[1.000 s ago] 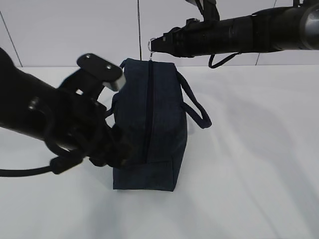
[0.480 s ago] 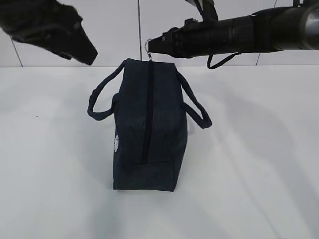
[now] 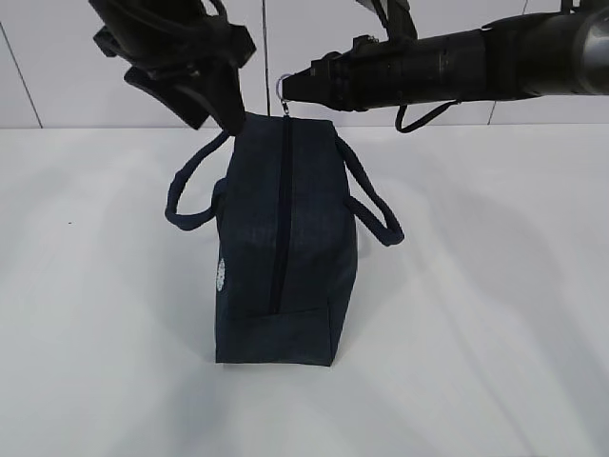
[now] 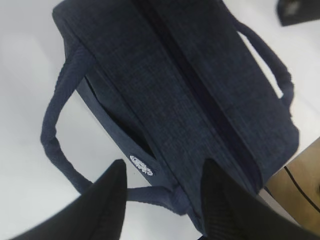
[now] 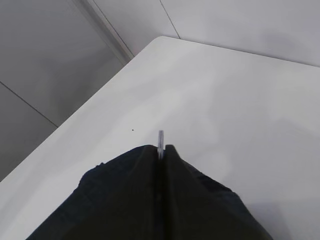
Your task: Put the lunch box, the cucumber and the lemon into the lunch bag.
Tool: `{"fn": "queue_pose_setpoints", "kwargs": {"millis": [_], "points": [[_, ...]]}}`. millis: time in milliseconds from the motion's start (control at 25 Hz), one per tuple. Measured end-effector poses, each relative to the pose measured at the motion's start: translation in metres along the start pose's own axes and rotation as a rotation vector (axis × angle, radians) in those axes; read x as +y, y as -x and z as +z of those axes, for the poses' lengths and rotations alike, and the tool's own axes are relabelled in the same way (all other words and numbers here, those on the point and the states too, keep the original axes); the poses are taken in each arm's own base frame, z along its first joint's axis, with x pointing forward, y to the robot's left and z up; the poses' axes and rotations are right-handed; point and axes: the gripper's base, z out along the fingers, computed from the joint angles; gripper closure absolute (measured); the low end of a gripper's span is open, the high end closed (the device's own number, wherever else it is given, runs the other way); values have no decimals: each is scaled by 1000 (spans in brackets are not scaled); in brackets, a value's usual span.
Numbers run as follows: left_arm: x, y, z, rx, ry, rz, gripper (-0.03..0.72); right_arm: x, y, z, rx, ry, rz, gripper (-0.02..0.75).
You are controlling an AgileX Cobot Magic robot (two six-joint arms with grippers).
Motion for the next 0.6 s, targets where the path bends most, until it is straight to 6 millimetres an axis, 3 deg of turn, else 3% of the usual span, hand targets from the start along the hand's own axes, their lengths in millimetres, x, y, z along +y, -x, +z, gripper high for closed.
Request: {"fn": "queue_pose_setpoints", "kwargs": {"millis": [600], "points": [[11, 5, 56, 90, -9, -47, 358, 0, 0, 0, 1, 4, 2, 737]]}}
